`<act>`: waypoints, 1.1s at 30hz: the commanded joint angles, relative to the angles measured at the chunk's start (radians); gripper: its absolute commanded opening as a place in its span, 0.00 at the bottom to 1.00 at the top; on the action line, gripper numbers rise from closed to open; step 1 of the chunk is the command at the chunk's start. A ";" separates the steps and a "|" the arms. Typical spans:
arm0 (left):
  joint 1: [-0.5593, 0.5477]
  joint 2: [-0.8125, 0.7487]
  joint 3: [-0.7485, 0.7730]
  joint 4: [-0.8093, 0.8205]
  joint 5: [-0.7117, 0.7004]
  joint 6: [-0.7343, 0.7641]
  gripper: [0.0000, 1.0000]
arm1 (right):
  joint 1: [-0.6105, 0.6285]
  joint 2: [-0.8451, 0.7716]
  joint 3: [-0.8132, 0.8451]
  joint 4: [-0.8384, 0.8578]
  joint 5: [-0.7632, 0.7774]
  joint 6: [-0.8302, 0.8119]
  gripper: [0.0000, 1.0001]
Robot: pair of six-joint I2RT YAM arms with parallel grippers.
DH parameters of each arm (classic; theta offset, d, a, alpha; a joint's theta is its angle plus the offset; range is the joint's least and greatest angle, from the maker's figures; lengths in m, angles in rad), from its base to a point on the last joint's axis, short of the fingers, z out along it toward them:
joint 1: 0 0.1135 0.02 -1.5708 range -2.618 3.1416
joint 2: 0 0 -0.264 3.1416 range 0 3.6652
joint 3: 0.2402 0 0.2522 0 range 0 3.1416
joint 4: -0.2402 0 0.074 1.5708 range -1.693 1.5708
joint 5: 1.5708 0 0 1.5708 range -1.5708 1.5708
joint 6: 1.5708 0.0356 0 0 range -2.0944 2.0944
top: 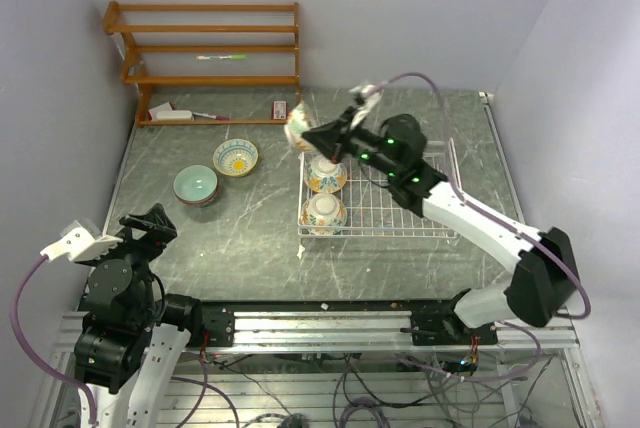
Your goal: Load the bowls into the dish rack
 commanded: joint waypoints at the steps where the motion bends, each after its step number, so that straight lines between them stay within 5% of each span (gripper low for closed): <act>1: -0.005 -0.008 0.016 0.024 0.001 0.007 0.95 | -0.141 -0.116 -0.118 0.156 -0.116 0.211 0.00; 15: -0.015 -0.006 0.018 0.024 0.004 0.008 0.95 | -0.376 -0.285 -0.535 0.314 -0.215 0.586 0.00; 26: -0.017 -0.006 0.018 0.022 -0.001 0.007 0.95 | -0.495 -0.113 -0.661 0.662 -0.368 0.856 0.00; 33: -0.017 -0.006 0.020 0.022 -0.001 0.005 0.95 | -0.506 -0.045 -0.705 0.704 -0.360 0.911 0.00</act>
